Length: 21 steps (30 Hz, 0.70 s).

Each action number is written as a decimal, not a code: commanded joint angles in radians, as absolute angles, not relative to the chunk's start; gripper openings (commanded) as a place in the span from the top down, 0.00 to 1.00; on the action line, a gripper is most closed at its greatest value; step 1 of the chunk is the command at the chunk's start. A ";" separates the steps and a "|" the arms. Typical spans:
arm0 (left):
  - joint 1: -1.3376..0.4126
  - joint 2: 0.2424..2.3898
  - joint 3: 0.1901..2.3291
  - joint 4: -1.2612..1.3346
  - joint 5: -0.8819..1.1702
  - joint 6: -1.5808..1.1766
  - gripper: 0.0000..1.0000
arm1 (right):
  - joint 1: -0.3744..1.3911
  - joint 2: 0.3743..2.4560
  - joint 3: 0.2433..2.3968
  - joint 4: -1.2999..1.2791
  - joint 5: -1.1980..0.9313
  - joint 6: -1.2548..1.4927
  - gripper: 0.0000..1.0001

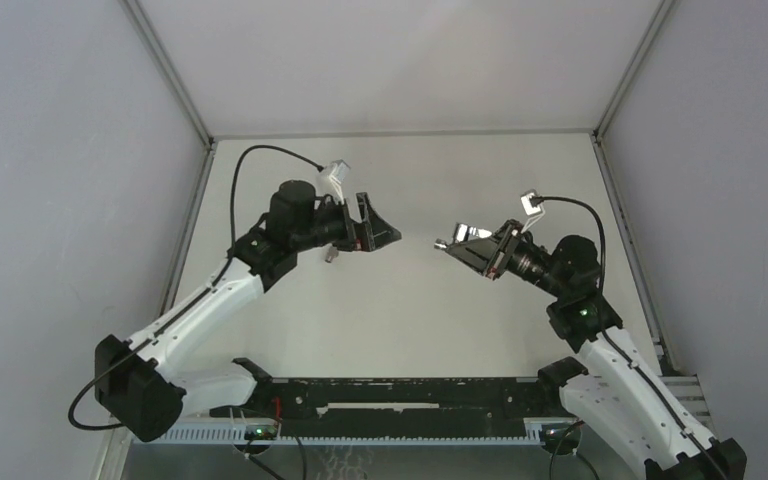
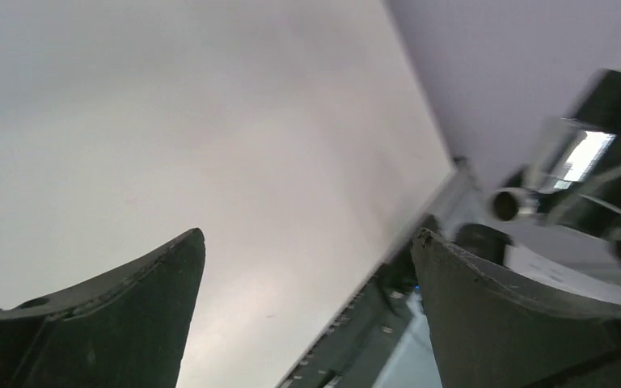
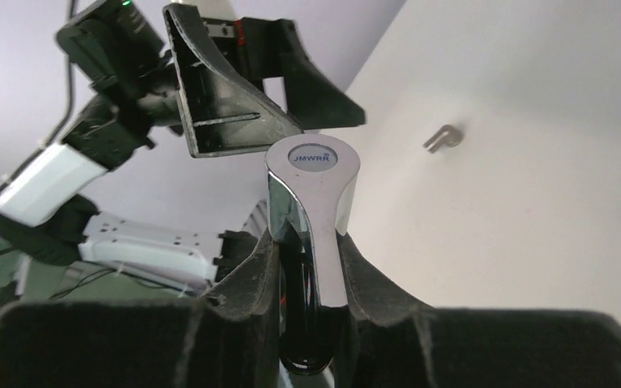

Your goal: Install the water faucets

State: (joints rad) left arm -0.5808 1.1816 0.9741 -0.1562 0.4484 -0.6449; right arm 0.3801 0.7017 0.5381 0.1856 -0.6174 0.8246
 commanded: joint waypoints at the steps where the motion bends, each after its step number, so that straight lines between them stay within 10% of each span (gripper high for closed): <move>1: -0.578 1.147 1.054 -0.432 0.087 -0.457 0.01 | 0.384 0.677 0.636 -0.040 -0.496 0.615 1.00; 21: -0.481 1.586 1.183 -0.609 -0.303 -0.361 0.22 | 0.522 0.754 0.698 -0.180 -0.199 0.389 1.00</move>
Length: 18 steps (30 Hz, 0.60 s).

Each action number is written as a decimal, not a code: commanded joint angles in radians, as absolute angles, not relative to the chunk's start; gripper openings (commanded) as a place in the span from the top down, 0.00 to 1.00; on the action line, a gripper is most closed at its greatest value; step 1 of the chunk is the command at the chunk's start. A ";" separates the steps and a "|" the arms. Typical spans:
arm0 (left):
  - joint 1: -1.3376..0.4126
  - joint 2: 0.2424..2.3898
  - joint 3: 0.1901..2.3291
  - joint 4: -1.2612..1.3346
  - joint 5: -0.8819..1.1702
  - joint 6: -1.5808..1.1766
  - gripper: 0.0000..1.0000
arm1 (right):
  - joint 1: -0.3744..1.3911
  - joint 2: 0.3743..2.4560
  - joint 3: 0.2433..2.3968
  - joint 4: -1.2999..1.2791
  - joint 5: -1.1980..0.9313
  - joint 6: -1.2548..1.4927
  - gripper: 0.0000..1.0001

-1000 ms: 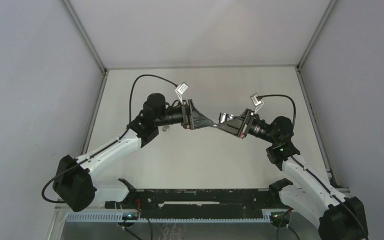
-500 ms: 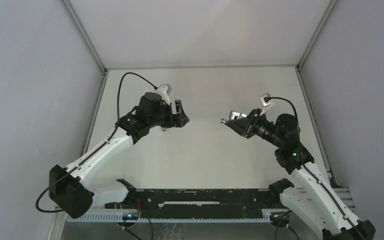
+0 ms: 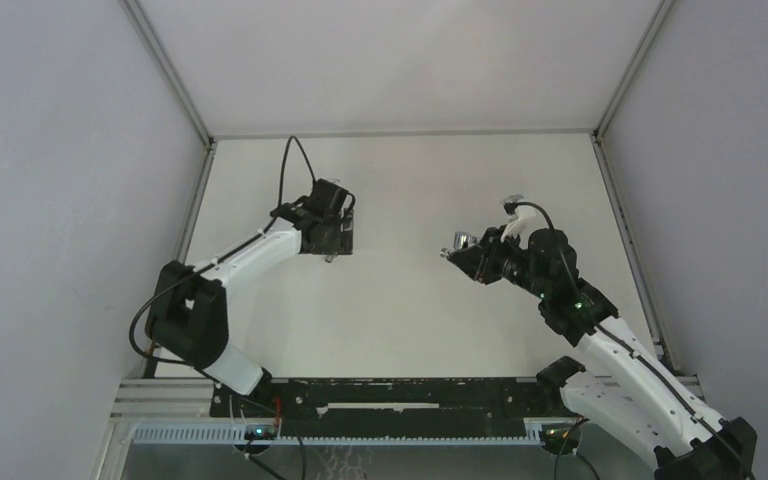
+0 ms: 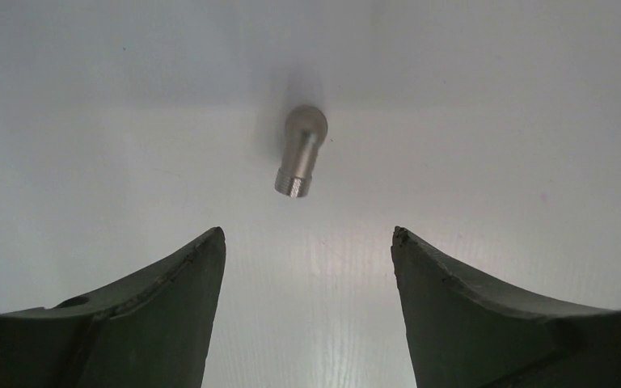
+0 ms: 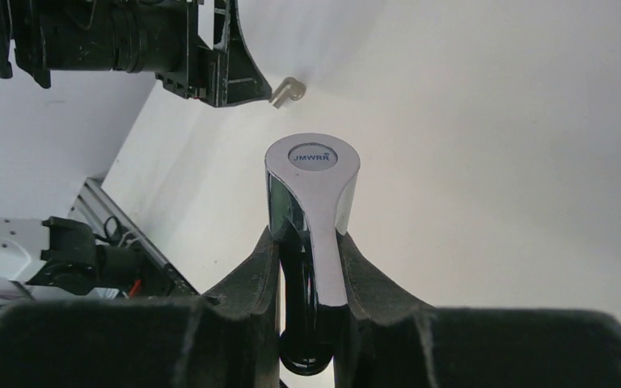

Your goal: Install the water faucets

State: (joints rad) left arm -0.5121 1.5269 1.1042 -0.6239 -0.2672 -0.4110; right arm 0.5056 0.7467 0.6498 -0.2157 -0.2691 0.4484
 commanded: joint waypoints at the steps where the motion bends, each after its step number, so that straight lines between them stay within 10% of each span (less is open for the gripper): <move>1: -0.473 1.602 1.187 -0.602 -0.288 -0.351 0.24 | 0.522 0.754 0.698 -0.175 -0.190 0.383 1.00; 18: -0.395 1.852 1.346 -0.673 -0.094 -0.230 0.41 | 0.522 0.810 0.739 -0.107 -0.174 0.387 1.00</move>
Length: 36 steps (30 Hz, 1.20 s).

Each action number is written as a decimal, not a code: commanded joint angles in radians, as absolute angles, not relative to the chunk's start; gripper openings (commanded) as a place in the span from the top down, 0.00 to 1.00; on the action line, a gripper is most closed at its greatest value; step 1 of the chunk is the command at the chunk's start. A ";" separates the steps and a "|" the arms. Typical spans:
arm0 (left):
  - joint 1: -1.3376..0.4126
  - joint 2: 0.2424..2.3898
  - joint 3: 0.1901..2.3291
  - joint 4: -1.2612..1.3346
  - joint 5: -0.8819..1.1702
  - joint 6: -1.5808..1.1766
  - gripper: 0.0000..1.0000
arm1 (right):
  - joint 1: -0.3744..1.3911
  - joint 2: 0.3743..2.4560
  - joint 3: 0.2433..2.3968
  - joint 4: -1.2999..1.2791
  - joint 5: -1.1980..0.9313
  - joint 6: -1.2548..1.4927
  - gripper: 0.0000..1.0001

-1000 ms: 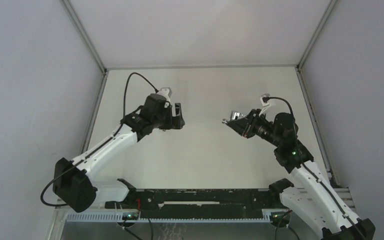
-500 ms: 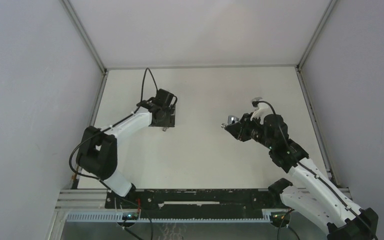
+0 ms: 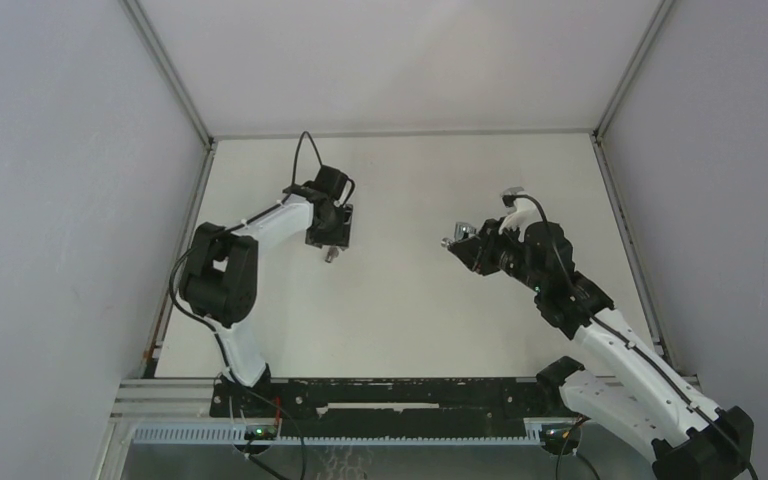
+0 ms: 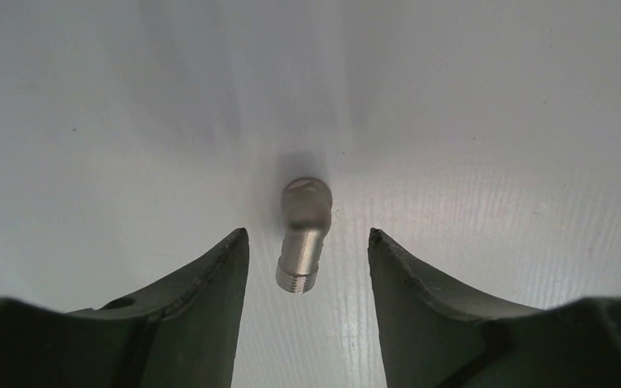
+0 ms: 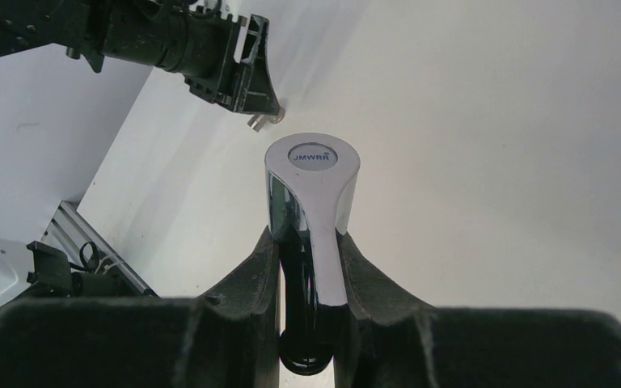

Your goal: Install the water faucets

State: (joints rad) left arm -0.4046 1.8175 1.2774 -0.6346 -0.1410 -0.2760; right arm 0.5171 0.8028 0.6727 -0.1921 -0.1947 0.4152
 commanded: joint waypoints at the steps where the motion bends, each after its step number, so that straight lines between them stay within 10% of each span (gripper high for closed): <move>1: -0.395 1.861 1.349 -0.679 -0.096 -0.230 0.43 | 0.522 0.817 0.745 -0.107 -0.175 0.383 1.00; 10: -0.393 1.878 1.325 -0.679 -0.083 -0.243 0.63 | 0.522 0.877 0.780 -0.111 -0.188 0.375 1.00; 15: -0.393 1.847 1.330 -0.674 -0.058 -0.256 0.99 | 0.522 0.876 0.784 -0.117 -0.182 0.374 1.00; 36: -0.385 1.216 1.135 -0.361 1.139 -0.649 1.00 | 0.683 0.751 0.747 0.069 -0.392 0.037 1.00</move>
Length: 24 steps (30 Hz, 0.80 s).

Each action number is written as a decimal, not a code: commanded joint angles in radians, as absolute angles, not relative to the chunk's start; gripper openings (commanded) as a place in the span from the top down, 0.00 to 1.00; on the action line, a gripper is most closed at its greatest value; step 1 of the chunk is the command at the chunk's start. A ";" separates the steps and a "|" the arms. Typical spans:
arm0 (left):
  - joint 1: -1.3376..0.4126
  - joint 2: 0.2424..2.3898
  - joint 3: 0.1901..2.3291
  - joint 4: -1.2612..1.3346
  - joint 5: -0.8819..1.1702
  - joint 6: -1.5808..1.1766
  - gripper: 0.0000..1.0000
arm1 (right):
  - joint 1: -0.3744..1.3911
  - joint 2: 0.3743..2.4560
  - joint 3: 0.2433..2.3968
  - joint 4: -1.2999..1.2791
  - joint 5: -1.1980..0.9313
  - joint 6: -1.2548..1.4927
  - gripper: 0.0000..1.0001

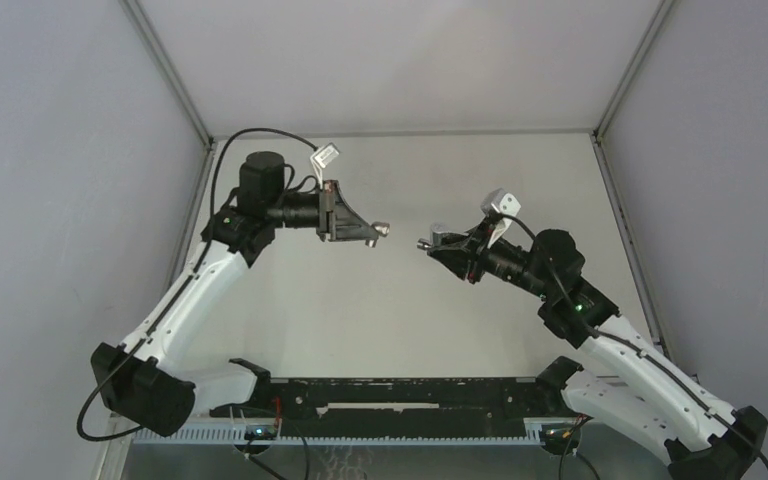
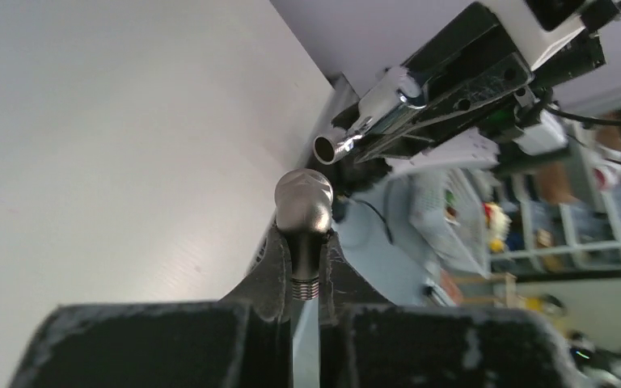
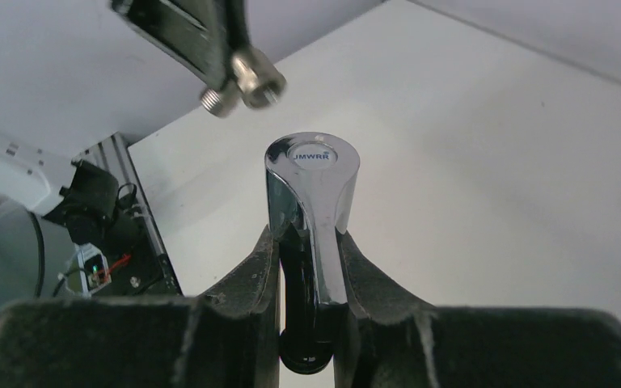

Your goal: Install the water faucets

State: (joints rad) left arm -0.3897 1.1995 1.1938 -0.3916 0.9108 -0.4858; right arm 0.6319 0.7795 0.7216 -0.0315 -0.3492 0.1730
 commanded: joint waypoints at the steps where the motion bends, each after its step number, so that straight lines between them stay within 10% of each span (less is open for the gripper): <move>1: -0.385 1.210 1.126 -0.357 1.157 -0.671 1.00 | 0.714 0.743 0.748 0.059 -0.378 0.010 1.00; 9: -0.385 1.180 1.071 -0.296 1.250 -0.832 1.00 | 0.983 0.643 0.570 0.309 -0.012 -0.214 1.00; 24: -0.387 1.137 1.034 -0.275 1.327 -0.923 1.00 | 1.034 0.696 0.510 0.526 -0.148 -0.378 1.00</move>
